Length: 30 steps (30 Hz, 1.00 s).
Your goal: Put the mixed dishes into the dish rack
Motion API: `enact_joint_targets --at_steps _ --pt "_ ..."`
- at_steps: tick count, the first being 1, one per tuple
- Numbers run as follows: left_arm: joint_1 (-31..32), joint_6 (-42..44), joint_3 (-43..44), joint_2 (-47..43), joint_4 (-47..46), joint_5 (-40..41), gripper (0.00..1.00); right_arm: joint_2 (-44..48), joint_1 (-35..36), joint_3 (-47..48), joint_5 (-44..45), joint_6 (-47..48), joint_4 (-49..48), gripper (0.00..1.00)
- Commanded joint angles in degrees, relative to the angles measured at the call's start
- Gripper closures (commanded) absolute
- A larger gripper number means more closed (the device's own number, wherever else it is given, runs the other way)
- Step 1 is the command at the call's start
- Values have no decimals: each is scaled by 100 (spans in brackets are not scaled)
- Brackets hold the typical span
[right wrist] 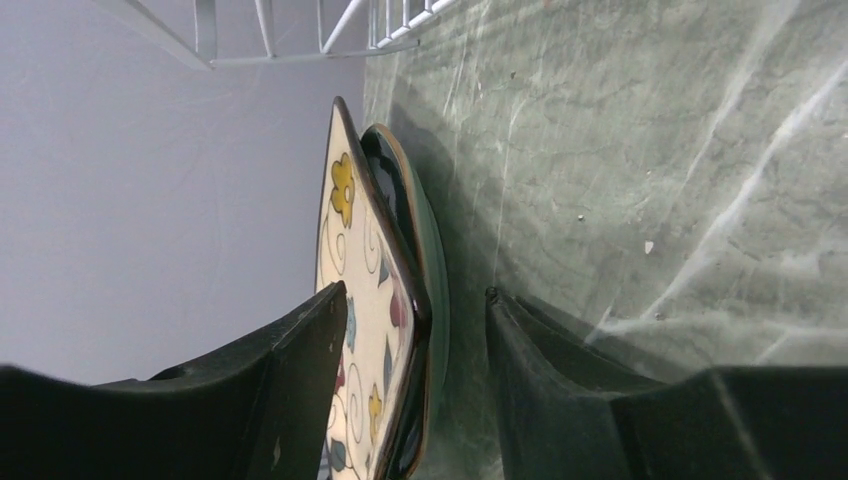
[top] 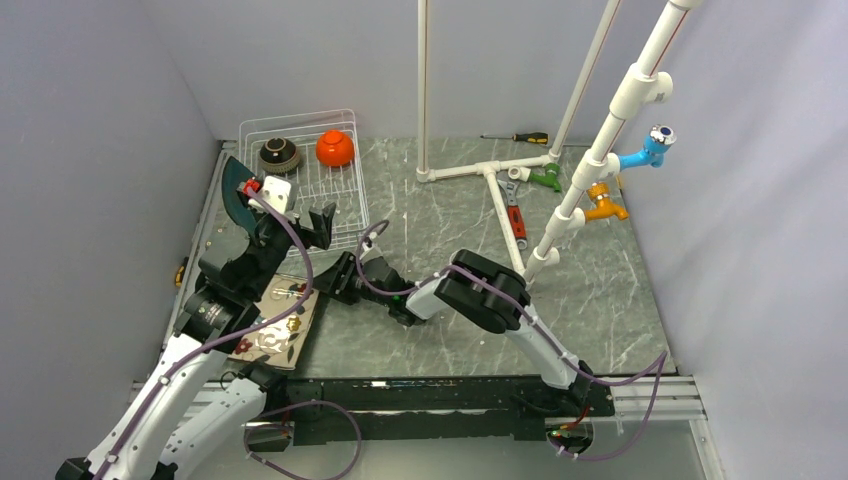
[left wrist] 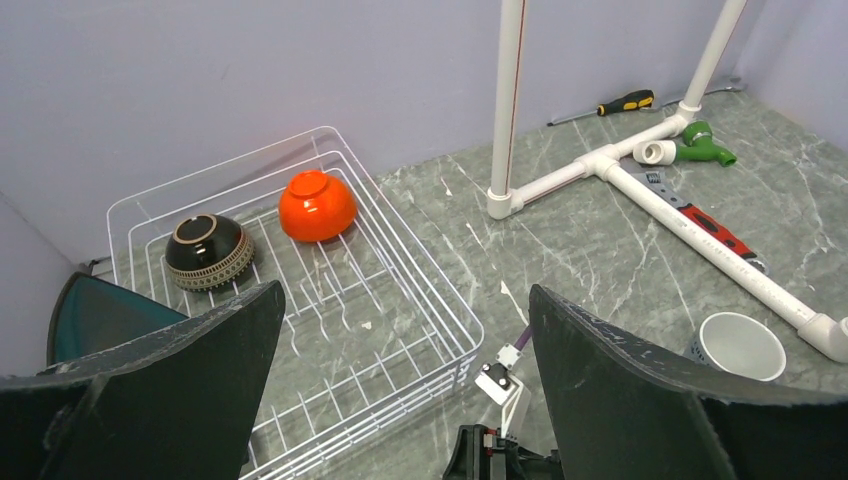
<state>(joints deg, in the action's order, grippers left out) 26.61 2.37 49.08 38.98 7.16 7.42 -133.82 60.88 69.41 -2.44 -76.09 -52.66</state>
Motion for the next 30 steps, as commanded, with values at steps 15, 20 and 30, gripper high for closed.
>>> enact_joint_targets --at_steps 15,20,30 --pt "23 45 58 20 -70 48 2 -510 -6 527 -379 -322 -416 59" --pt "28 35 50 45 -75 30 2 -571 -6 594 -503 -398 -516 66" --pt "24 35 49 84 -66 32 2 -452 -121 396 -585 -733 -945 93"
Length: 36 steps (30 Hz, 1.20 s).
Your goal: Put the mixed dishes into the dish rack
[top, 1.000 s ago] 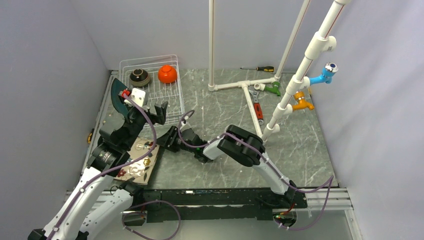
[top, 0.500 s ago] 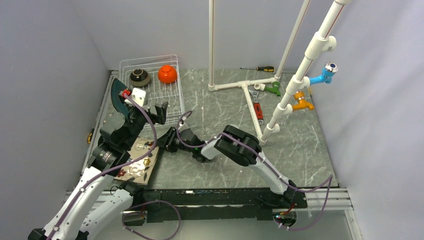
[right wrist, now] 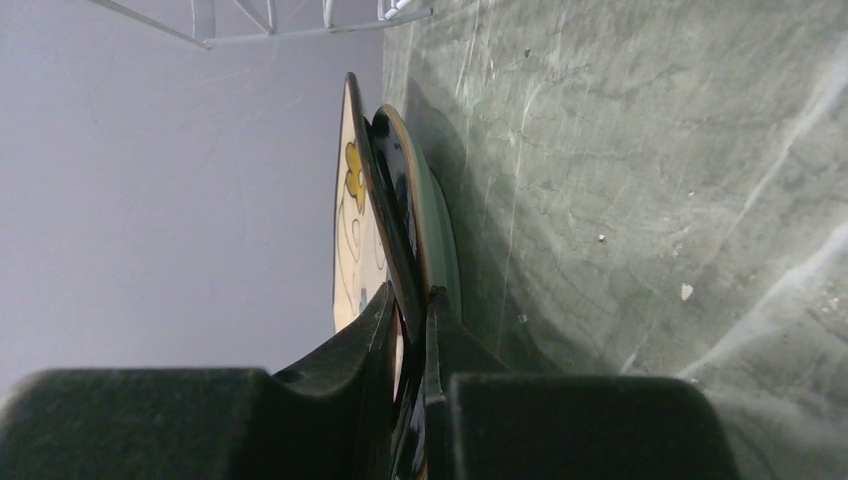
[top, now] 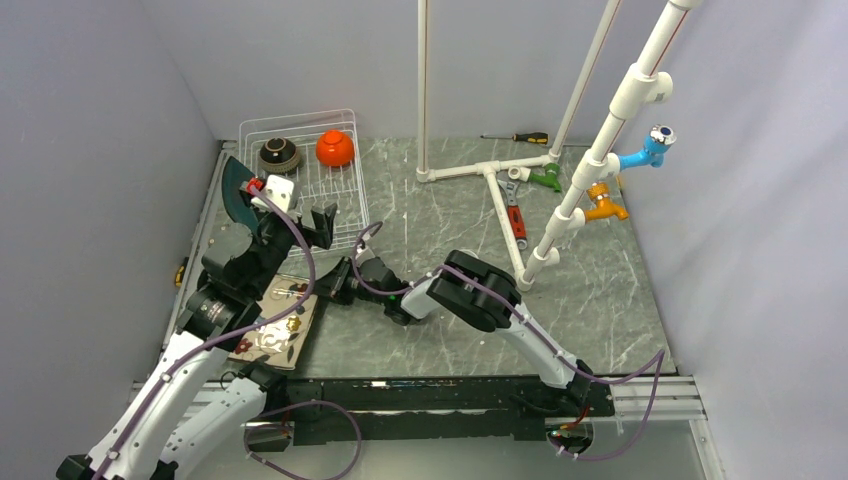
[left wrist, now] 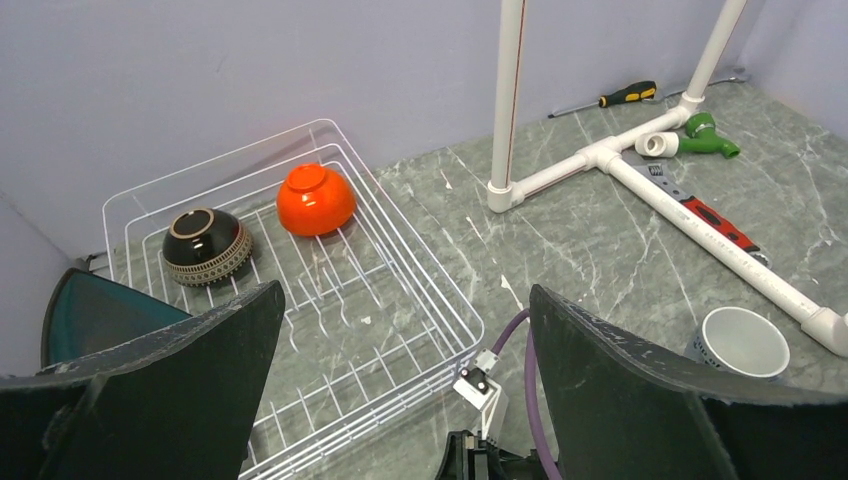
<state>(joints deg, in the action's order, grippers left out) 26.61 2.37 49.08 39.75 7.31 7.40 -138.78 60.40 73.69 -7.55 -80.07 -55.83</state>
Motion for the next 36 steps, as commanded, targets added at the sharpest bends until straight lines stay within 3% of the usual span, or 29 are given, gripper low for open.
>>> enact_joint_targets --at_steps 1,4,36 --pt "27 40 49 15 -86 29 2 37 -86 -37 -98 -393 -710 95" --pt "27 65 52 12 -83 82 2 31 -106 -92 -151 -588 -888 100" --pt "28 521 49 -388 -80 1000 3 1078 -187 -265 -342 -1091 -1522 100"
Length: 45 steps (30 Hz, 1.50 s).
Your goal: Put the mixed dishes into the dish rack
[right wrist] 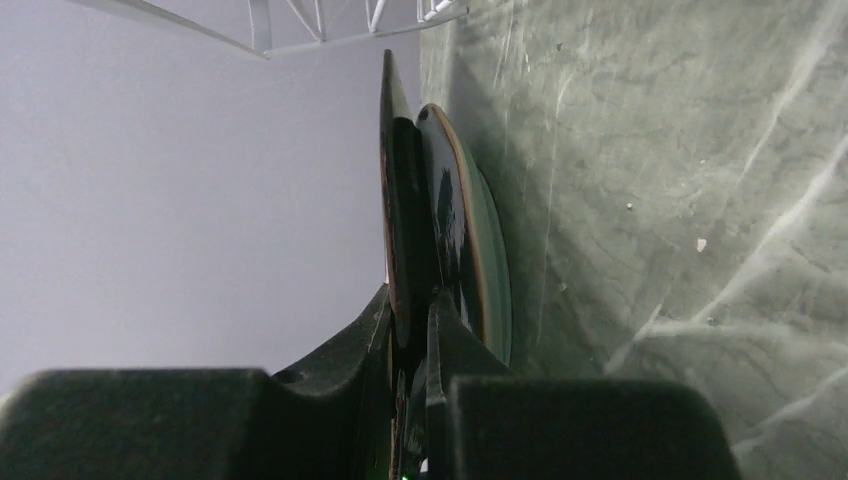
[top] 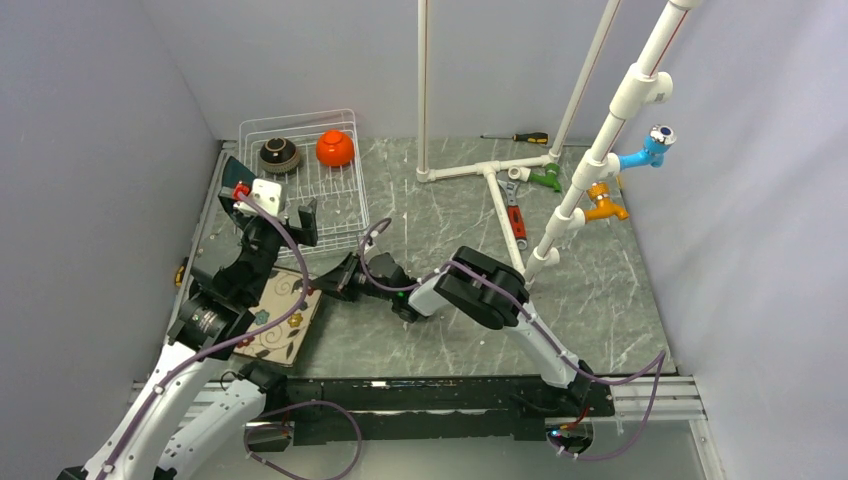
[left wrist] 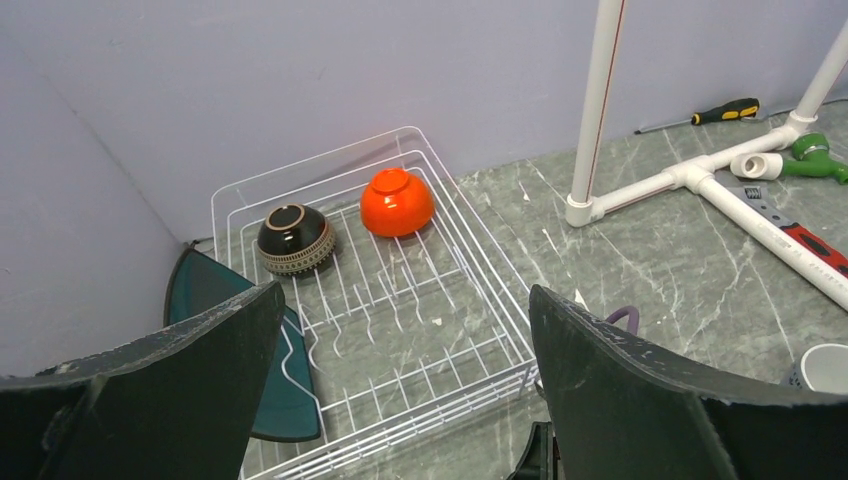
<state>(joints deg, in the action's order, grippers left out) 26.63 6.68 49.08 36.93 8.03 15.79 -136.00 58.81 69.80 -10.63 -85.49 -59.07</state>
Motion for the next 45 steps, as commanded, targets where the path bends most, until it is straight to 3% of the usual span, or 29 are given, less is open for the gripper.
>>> enact_joint_targets --at_steps 1,29,45 --pt "20 97 45 -123 -157 169 3 841 -27 115 -41 -510 -1185 100" --pt "26 82 14 -58 -168 109 3 1576 -305 -765 -482 -908 -2519 100" --pt "26 88 10 -4 -170 51 3 1655 -410 -1057 -995 -149 -1590 100"
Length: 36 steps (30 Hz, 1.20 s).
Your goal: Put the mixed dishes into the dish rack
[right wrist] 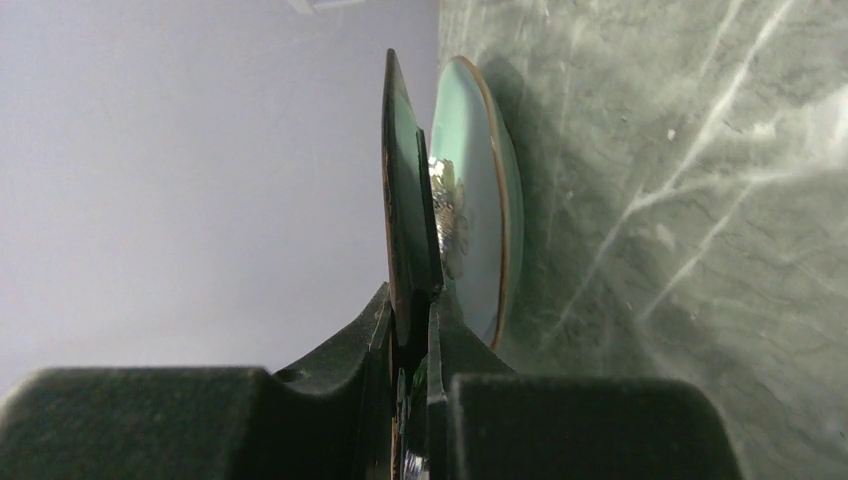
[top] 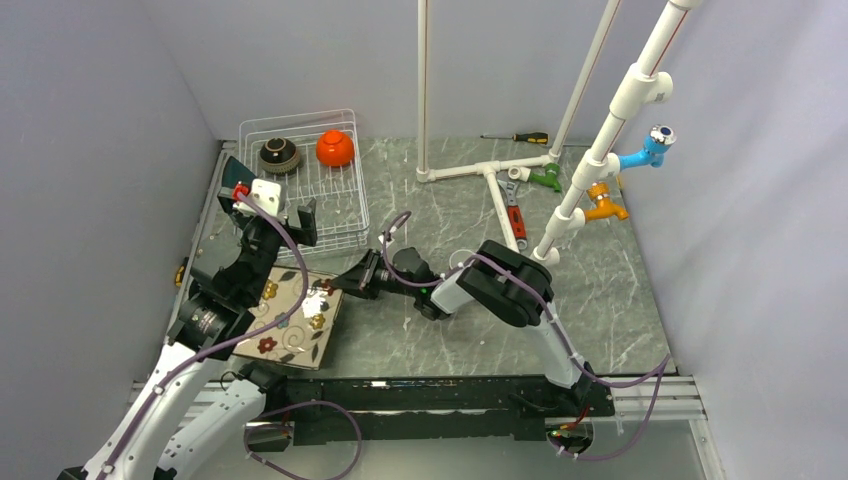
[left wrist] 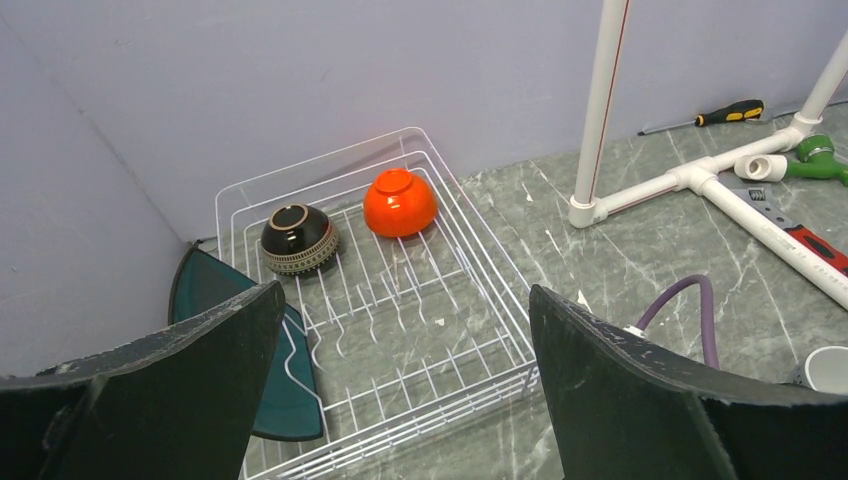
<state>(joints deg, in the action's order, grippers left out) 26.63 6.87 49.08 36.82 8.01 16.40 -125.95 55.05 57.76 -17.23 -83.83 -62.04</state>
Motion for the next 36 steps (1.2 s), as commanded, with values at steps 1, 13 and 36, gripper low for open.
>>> enact_joint_targets --at_steps 1,13,36 --pt "21 63 11 17 -165 -18 3 651 -51 174 -382 -251 -1209 100" --pt "26 17 23 64 -158 -84 3 525 -228 648 -596 326 24 100" --pt "26 -19 23 165 -151 -169 3 804 217 618 27 972 2095 28"
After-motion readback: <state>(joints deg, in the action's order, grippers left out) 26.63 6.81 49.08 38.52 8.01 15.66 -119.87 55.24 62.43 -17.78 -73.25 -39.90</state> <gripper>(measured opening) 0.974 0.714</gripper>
